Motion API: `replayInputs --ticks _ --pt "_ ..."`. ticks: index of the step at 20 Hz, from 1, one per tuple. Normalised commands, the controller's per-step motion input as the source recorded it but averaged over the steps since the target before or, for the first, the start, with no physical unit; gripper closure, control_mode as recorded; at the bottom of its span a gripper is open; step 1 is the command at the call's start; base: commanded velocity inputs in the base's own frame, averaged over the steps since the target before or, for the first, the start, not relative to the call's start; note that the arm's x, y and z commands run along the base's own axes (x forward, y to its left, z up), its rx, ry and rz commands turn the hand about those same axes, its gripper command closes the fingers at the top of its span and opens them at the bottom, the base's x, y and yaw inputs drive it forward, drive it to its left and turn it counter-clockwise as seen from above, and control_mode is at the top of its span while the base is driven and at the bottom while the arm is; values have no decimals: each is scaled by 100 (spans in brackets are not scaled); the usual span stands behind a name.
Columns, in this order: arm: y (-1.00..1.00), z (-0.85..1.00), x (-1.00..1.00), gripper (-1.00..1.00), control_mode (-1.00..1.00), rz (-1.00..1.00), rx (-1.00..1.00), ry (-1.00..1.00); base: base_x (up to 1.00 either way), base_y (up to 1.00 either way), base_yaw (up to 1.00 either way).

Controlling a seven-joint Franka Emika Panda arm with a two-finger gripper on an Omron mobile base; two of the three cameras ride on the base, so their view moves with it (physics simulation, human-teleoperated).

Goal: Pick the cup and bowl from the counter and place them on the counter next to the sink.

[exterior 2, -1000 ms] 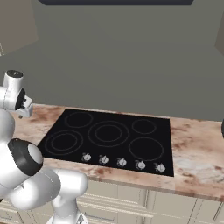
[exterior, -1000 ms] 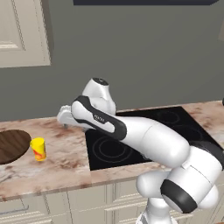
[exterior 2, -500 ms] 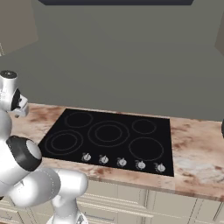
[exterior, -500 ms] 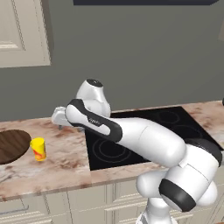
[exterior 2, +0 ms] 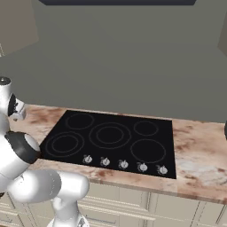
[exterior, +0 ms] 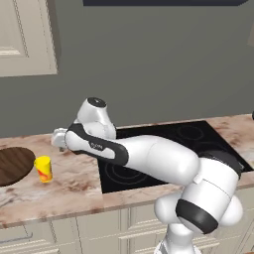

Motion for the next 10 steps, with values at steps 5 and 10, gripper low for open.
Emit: replayInputs --ticks 5,10 --pt "27 0 13 -100 -100 0 0 0 0 0 0" --pt "30 -2 20 -100 -100 0 -4 0 0 0 0"
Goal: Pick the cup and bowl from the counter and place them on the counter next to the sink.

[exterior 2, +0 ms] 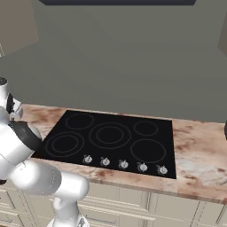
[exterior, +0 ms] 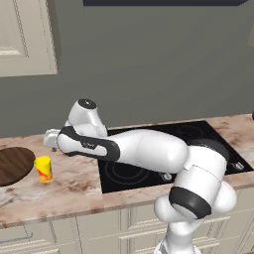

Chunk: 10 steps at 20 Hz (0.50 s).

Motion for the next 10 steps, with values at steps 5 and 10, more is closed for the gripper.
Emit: replayInputs --ticks 5,10 --pt "25 -9 25 -100 -100 0 -6 0 0 0 0" --pt "12 -10 12 -100 -100 0 -1 0 0 0 0"
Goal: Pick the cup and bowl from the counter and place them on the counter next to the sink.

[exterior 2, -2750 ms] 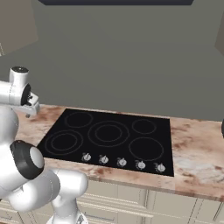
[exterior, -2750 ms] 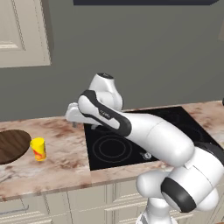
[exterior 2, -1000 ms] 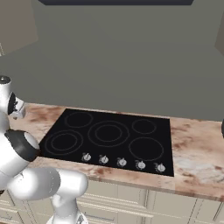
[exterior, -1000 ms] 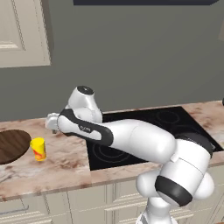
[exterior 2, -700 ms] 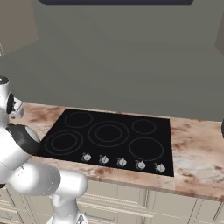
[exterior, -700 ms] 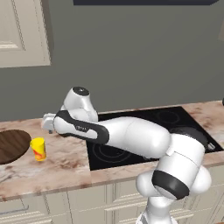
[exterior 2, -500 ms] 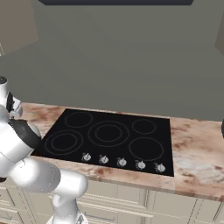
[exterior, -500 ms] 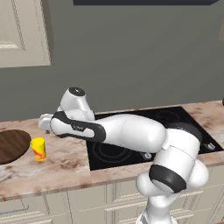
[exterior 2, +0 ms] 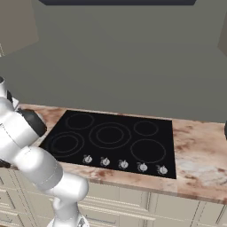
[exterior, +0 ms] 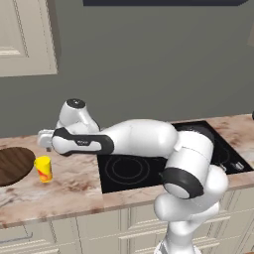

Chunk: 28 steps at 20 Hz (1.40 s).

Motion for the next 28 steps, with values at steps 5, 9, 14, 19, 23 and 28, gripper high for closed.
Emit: replayInputs --ticks 5,9,14,19,23,28 --pt "13 -19 15 -100 -100 0 0 2 0 0 0" --pt "4 -30 13 -100 -100 0 0 2 0 0 0" --pt "9 -24 18 -100 -100 0 0 0 0 0 0" --pt "21 -18 19 -100 -100 0 0 0 0 0 0" --pt "25 -6 16 -100 -100 0 0 0 0 0 0" --pt "12 -4 8 -100 -100 0 0 0 0 0 0"
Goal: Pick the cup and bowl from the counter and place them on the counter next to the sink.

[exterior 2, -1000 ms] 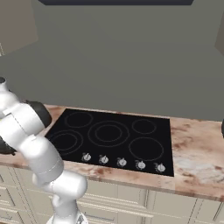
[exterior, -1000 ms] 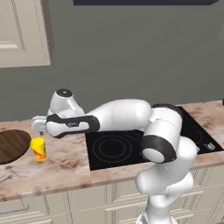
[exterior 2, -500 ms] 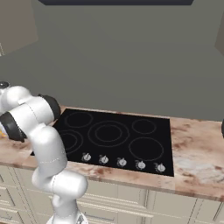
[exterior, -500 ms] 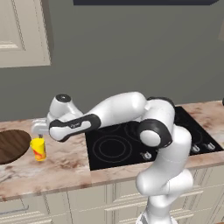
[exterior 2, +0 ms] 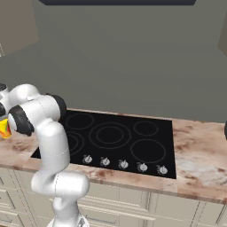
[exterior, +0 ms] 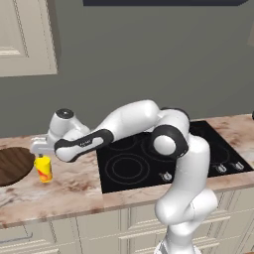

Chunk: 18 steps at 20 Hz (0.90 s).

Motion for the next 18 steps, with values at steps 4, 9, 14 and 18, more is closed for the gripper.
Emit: replayInputs --ticks 4,9,14,18 --pt "0 -10 6 -100 -100 0 0 0 0 0 0" --pt "0 -17 8 -100 -100 0 0 0 0 0 0" --pt "0 -19 8 -100 -100 0 0 0 0 0 0" --pt "0 -28 11 -100 -100 0 0 2 0 0 0"
